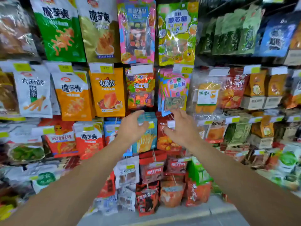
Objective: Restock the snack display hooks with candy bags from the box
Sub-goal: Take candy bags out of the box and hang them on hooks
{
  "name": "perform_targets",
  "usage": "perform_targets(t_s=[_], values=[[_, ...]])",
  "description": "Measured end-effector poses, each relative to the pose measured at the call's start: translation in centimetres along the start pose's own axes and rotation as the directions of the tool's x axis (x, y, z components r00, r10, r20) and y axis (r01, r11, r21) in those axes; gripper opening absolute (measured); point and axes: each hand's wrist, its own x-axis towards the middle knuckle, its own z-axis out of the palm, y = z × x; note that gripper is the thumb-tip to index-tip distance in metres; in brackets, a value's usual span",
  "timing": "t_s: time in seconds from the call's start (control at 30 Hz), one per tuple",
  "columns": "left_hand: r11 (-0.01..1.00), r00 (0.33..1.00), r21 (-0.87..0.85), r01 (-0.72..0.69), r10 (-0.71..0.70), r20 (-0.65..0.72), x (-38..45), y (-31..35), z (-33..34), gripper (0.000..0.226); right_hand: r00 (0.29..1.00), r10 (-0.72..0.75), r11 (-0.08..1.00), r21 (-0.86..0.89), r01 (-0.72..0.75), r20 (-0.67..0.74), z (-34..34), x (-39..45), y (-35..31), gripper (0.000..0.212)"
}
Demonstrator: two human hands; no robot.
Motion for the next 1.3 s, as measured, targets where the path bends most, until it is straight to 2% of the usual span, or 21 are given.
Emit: perform_targets(t_s=[0.17, 0.37, 0.47, 0.63, 0.77, 0.9, 1.1, 1.2, 1.3], values=[[0.987, 0.983, 0.124, 0.100, -0.117, 0.139, -11.1, -5.5, 0.8, 0.057, 0.983, -0.004, 0.999, -0.033, 0.011, 0.184, 4.1, -9.7, -1.9, 0.068], [0.948, 0.930, 0.189, 0.258, -0.296, 0.219, -23.8, -10.3, -0.1, 0.056, 0.908, -0.019, 0.999, 0.037, 0.004, 0.419, 10.9, -20.0, -5.4, 0.070], [0.924, 0.908, 0.181, 0.338, -0.371, 0.197, -28.6, -12.8, -1.4, 0.064, 0.876, -0.030, 0.998, 0.059, 0.001, 0.481, 13.8, -23.7, -8.0, 0.069], [0.829, 0.813, 0.202, 0.521, -0.554, 0.179, -36.5, -19.6, -4.1, 0.054, 0.759, -0.089, 0.994, 0.101, 0.030, 0.645, 20.4, -29.2, -14.0, 0.069], [0.765, 0.746, 0.207, 0.610, -0.642, 0.176, -40.3, -25.6, -5.9, 0.047, 0.664, -0.069, 0.997, 0.078, 0.016, 0.745, 25.3, -31.6, -18.3, 0.065], [0.710, 0.685, 0.221, 0.668, -0.703, 0.188, -42.3, -33.4, -8.4, 0.051, 0.600, -0.047, 0.999, 0.042, 0.021, 0.799, 31.5, -32.7, -23.9, 0.062], [0.635, 0.584, 0.154, 0.757, -0.763, 0.276, -42.8, -46.0, -13.7, 0.050, 0.501, 0.074, 0.996, -0.043, -0.073, 0.863, 41.7, -32.7, -32.6, 0.058], [0.589, 0.541, 0.129, 0.797, -0.793, 0.279, -42.8, -51.2, -15.3, 0.045, 0.431, 0.099, 0.993, -0.062, -0.100, 0.897, 46.1, -32.7, -35.9, 0.059], [0.527, 0.487, 0.094, 0.845, -0.829, 0.274, -43.0, -55.9, -15.9, 0.047, 0.391, 0.116, 0.990, -0.074, -0.121, 0.913, 50.7, -32.6, -38.1, 0.056]])
